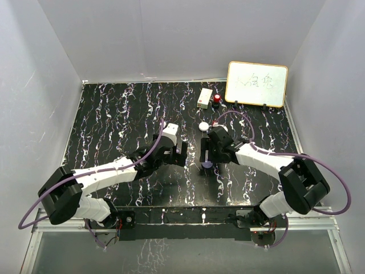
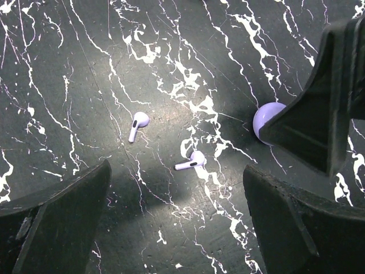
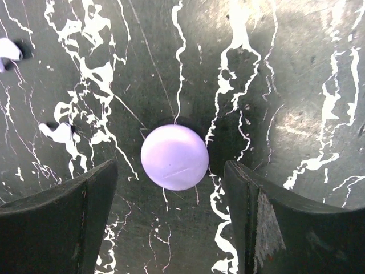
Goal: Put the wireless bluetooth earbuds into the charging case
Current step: Pick up the charging case at the center of the board.
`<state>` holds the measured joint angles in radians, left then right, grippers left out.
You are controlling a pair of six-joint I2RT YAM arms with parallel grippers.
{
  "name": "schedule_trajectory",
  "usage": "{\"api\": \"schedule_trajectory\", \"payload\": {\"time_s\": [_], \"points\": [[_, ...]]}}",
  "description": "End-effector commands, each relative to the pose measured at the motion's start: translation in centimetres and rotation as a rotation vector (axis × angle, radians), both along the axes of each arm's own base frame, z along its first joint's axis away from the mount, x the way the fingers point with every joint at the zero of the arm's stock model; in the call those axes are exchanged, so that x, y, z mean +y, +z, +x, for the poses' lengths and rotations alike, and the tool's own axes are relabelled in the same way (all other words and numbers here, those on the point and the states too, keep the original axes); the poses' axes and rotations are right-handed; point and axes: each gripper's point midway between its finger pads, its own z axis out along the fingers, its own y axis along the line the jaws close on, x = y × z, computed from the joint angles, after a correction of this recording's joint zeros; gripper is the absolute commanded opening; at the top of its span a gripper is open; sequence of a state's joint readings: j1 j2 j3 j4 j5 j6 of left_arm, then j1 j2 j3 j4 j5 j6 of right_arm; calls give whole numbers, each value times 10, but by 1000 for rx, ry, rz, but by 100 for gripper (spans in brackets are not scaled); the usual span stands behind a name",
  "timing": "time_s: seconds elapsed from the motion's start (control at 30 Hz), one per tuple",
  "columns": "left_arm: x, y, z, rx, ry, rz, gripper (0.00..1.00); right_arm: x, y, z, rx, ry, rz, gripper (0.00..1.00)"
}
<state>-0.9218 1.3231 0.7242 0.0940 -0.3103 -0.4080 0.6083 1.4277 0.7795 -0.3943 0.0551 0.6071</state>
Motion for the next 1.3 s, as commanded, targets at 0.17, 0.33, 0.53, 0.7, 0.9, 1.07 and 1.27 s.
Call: {"api": "schedule_trajectory", "payload": {"time_s": [0.17,0.33,0.53,0.7,0.9,1.07,1.27], "points": [[3,28,9,53,20,-97,98,8,-8,-2,-32,62,-134,73],[11,34,13,114,33,-174,98,6,-16,0,-33,63,-181,68],[17,33,17,152,45,-197,97,2,-21,1,-34,69,-221,60],[14,30,19,176,41,-214,97,-1,-24,0,-33,80,-251,52],[9,30,19,205,21,-242,97,2,-9,7,-93,100,-233,25],[4,48,24,242,-38,-354,96,32,43,25,-293,200,-78,15],[1,81,31,293,-125,-628,88,67,85,36,-432,355,43,12]]}}
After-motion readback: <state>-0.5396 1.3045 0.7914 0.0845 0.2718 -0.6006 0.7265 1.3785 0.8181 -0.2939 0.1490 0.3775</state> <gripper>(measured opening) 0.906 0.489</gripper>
